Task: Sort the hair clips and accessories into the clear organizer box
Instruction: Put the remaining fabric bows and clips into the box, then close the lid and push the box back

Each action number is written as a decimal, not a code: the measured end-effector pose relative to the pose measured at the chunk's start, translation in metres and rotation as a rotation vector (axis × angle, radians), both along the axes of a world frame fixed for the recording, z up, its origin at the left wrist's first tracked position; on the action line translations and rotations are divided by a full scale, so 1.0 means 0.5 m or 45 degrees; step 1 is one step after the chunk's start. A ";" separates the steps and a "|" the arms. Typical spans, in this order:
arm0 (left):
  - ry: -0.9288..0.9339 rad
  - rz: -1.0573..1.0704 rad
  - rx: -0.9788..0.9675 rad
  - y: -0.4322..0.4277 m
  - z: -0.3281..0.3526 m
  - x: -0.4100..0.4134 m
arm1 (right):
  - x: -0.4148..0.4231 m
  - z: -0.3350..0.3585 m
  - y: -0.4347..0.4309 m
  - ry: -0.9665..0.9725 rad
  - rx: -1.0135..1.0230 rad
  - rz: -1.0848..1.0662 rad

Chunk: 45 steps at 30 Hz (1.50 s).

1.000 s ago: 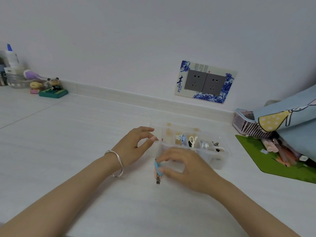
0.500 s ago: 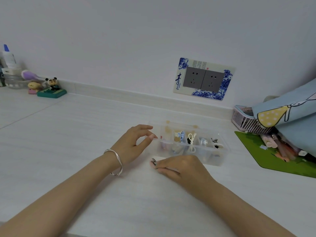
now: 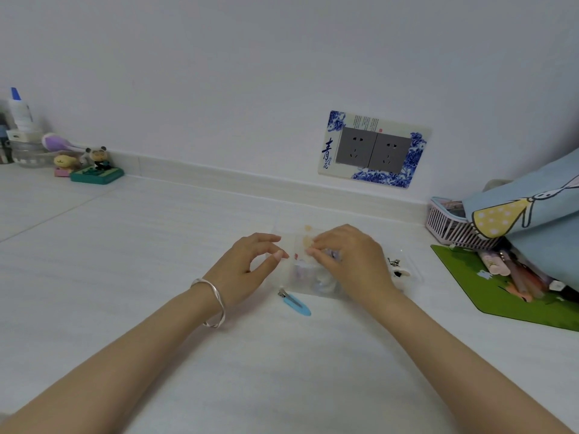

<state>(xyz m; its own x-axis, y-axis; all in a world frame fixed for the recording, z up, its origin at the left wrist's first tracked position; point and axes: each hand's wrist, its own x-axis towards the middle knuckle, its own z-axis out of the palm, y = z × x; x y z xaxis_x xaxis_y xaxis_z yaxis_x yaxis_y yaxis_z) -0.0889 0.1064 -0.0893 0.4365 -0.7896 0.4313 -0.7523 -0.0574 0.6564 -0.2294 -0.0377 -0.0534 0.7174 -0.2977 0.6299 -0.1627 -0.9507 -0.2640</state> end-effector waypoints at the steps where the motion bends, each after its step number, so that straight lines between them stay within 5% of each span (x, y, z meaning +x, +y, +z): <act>1: 0.005 -0.003 -0.005 0.000 0.000 0.000 | 0.003 -0.004 -0.001 0.074 0.027 0.017; 8: 0.007 -0.017 -0.011 -0.002 -0.003 0.003 | -0.058 -0.028 0.021 -0.013 0.088 0.258; 16: 0.012 -0.019 0.003 -0.001 -0.002 -0.002 | -0.053 -0.070 0.057 0.498 0.080 0.149; 23: 0.051 -0.021 0.003 0.001 -0.003 -0.003 | -0.051 -0.089 0.056 0.391 -0.014 0.137; 28: 0.059 -0.041 0.012 0.000 -0.001 -0.004 | -0.064 -0.056 0.059 0.096 0.641 0.260; 32: 0.059 -0.031 -0.015 -0.003 -0.003 -0.002 | -0.048 0.010 0.033 -0.278 0.653 0.244; 38: 0.072 -0.025 -0.043 -0.002 -0.006 -0.006 | 0.006 0.019 0.002 0.031 0.179 -0.008; 40: 0.075 -0.017 -0.041 -0.003 -0.005 -0.007 | 0.002 0.013 0.001 0.123 0.319 0.050; 45: 0.191 -0.028 -0.076 -0.008 -0.004 -0.015 | -0.067 0.038 -0.066 -0.147 0.602 0.136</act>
